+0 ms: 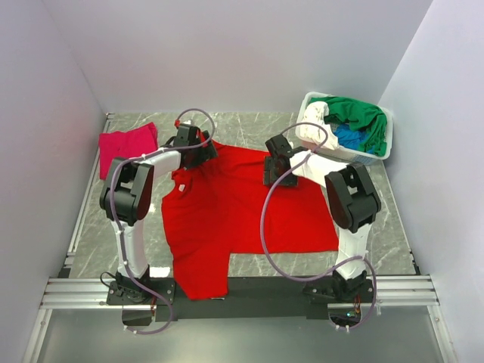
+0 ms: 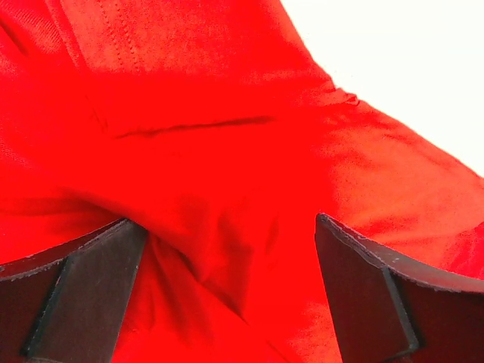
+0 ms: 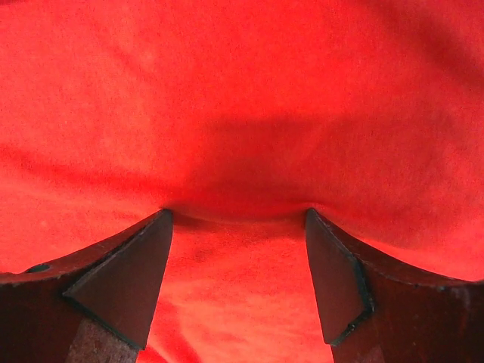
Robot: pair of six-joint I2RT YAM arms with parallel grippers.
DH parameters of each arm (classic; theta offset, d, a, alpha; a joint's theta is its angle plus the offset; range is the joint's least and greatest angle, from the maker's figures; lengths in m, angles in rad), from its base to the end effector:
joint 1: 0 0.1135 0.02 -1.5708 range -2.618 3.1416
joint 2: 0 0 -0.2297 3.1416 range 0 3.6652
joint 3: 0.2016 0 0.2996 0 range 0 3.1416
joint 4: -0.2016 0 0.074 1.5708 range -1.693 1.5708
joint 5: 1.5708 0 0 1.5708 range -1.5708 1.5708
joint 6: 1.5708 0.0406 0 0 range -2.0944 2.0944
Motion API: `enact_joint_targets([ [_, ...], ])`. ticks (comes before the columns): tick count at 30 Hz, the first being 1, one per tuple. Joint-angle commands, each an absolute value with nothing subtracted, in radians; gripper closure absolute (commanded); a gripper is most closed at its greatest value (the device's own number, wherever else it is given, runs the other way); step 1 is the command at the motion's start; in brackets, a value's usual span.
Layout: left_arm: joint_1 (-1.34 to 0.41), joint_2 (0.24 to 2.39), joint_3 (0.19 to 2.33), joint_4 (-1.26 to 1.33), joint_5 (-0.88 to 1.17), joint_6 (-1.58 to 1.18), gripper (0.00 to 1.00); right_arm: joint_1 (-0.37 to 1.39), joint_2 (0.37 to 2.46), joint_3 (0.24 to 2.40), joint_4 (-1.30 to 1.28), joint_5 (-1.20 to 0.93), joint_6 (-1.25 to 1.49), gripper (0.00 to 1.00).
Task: Fold and stack the t-shirts
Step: Flatten the tshirt out
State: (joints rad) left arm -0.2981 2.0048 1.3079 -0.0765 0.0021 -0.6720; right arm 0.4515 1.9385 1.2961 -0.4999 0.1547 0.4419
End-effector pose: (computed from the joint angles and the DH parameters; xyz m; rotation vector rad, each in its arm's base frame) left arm 0.4418 -0.1358 0.0994 -0.4441 2.3537 -0.4727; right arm 0.3815 0.1780 0.0962 0.0325 2.6892 0.0648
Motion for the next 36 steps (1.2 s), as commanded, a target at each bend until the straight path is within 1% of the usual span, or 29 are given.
enact_joint_targets([
  [1, -0.296, 2.052, 1.345, -0.129, 0.011, -0.657, 0.01, 0.431, 1.993, 1.356, -0.514, 0.123, 0.423, 0.24],
  [10, -0.259, 2.124, 1.450, -0.158, 0.043, -0.646, 0.01, 0.399, 2.108, 1.503, -0.571, 0.098, 0.410, 0.25],
  [22, -0.219, 2.255, 1.745, -0.221, 0.083, -0.594, 0.01, 0.373, 2.218, 1.782, -0.687, 0.081, 0.365, 0.25],
  [25, -0.222, 2.208, 1.769, -0.192, 0.087, -0.586, 0.01, 0.373, 2.168, 1.802, -0.677, 0.080, 0.347, 0.25],
  [26, -0.225, 2.186, 1.766, -0.184, 0.080, -0.584, 0.01, 0.374, 2.122, 1.795, -0.670, 0.078, 0.342, 0.25],
  [31, -0.253, 2.001, 1.700, -0.150, 0.012, -0.583, 0.01, 0.376, 1.973, 1.738, -0.672, 0.087, 0.322, 0.23],
  [36, -0.307, 1.841, 1.476, -0.126, 0.003, -0.597, 0.01, 0.391, 1.777, 1.501, -0.612, 0.069, 0.340, 0.23],
])
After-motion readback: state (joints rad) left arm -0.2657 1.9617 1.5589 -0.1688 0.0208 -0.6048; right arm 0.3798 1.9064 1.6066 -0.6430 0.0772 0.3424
